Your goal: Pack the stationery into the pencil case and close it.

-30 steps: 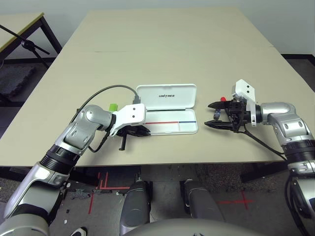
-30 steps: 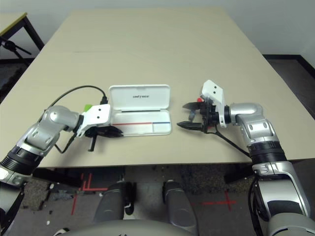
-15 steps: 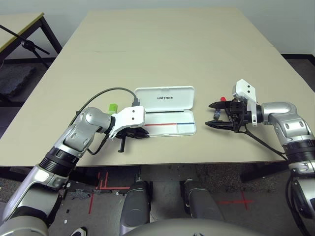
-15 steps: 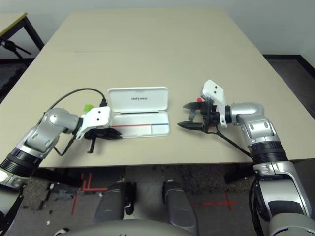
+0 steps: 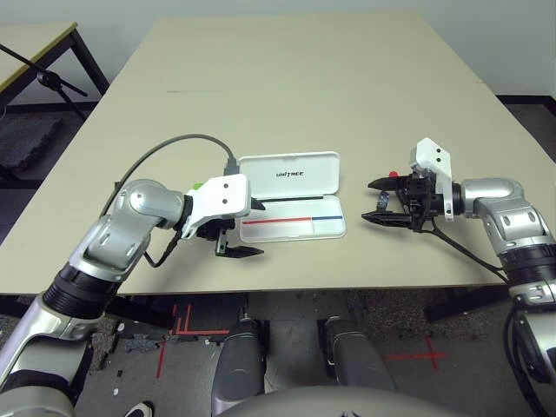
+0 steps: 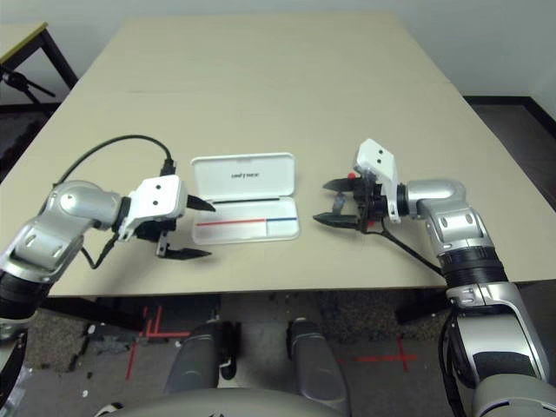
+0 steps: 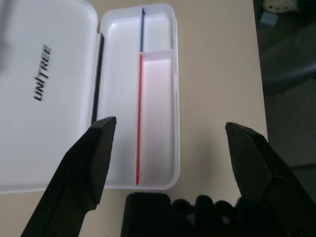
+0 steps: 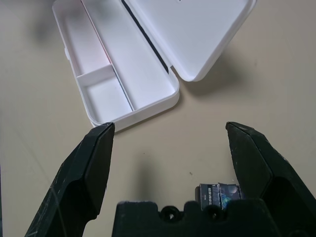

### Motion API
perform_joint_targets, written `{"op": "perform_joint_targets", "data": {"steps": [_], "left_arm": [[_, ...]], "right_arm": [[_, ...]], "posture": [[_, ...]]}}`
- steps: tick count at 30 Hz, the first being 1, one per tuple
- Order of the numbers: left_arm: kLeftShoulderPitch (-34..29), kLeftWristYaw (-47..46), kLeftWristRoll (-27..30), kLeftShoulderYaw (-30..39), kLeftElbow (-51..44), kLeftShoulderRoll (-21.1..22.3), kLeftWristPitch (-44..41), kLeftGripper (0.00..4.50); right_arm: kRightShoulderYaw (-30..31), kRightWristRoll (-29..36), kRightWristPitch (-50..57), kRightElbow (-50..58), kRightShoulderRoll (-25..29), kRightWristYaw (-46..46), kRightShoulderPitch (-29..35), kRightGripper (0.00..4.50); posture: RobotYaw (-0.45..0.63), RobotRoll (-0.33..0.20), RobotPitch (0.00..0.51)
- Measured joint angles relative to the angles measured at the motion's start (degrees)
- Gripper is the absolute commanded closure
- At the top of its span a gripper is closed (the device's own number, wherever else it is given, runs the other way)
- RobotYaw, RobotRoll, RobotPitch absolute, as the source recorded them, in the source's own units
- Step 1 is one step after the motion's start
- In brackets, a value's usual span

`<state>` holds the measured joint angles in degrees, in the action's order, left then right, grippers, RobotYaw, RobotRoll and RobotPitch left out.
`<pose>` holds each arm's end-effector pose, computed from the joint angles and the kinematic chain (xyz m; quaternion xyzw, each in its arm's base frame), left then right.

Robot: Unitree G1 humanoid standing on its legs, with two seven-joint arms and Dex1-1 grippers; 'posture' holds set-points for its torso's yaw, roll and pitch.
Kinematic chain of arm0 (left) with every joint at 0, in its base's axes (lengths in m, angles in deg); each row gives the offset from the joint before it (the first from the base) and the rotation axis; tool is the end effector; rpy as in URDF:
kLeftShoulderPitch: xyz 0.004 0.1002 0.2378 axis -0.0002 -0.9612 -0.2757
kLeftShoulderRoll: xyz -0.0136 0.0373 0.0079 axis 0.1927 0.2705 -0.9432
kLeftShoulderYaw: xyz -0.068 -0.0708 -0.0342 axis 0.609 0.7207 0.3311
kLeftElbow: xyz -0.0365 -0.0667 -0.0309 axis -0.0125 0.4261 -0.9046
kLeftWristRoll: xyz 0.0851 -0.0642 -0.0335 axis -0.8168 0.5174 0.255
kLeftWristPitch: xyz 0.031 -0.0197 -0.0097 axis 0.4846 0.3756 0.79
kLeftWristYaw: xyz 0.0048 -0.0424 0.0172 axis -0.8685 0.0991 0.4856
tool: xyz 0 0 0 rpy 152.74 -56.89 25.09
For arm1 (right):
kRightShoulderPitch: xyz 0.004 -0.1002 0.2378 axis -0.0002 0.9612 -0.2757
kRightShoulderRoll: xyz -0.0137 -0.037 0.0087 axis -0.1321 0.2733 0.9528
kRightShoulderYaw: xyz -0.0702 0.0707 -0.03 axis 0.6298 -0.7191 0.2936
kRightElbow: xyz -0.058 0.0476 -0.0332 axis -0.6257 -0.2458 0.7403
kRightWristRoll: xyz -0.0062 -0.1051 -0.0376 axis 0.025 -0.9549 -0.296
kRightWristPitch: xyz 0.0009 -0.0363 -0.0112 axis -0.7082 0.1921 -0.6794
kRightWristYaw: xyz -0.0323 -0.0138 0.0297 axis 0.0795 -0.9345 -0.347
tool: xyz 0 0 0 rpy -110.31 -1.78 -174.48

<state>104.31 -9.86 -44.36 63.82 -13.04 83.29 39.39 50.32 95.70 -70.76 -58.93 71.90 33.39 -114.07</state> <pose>0.2605 0.2061 0.2004 0.3309 0.1143 -0.6071 0.7134 0.3072 -0.2616 0.1464 -0.1487 0.1540 0.5502 0.8071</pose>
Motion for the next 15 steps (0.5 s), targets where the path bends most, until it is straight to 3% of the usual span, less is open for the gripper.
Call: {"op": "perform_joint_targets", "data": {"steps": [8,15], "left_arm": [[0.43,-1.79,9.27,9.18,-5.20,1.08,-6.98,0.03],[0.79,-3.04,11.28,9.93,-6.25,1.08,-8.18,0.03]], "right_arm": [[-4.47,6.51,6.53,4.06,0.56,-0.82,-0.79,0.00],[-6.86,11.03,14.38,8.64,0.55,-5.54,-1.01,0.00]], "posture": [[-0.02,0.000,0.100],[-0.03,0.000,0.100]]}}
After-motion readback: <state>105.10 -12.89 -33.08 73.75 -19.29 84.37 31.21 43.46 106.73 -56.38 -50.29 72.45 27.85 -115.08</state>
